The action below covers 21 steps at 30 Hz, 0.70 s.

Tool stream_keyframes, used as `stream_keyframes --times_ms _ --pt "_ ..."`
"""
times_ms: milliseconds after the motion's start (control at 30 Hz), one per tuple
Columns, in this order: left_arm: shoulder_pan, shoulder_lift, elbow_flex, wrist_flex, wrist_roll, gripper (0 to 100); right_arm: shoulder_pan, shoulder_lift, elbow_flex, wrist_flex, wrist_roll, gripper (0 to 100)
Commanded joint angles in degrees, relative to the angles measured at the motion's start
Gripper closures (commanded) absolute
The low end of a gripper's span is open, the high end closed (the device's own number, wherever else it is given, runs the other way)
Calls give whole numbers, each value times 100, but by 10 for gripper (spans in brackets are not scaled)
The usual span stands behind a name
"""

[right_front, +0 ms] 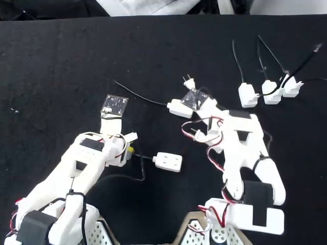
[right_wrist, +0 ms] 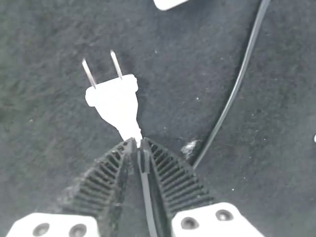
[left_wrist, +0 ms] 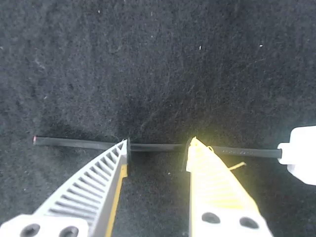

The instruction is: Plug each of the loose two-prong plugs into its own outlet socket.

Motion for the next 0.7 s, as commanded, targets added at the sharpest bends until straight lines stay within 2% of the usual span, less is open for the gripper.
stream_keyframes --times_ms 0,333,567,667 --pt "4 -114 48 -88 70 802 -26 -145 119 -158 -35 988" --pt "4 -114 48 -88 70 802 18 -338 -40 -35 -70 987" --pt "4 -114 48 -88 70 802 -369 -1121 -760 1864 -79 986" --pt "4 -114 48 -88 70 802 -457 -1402 -892 2259 -79 985"
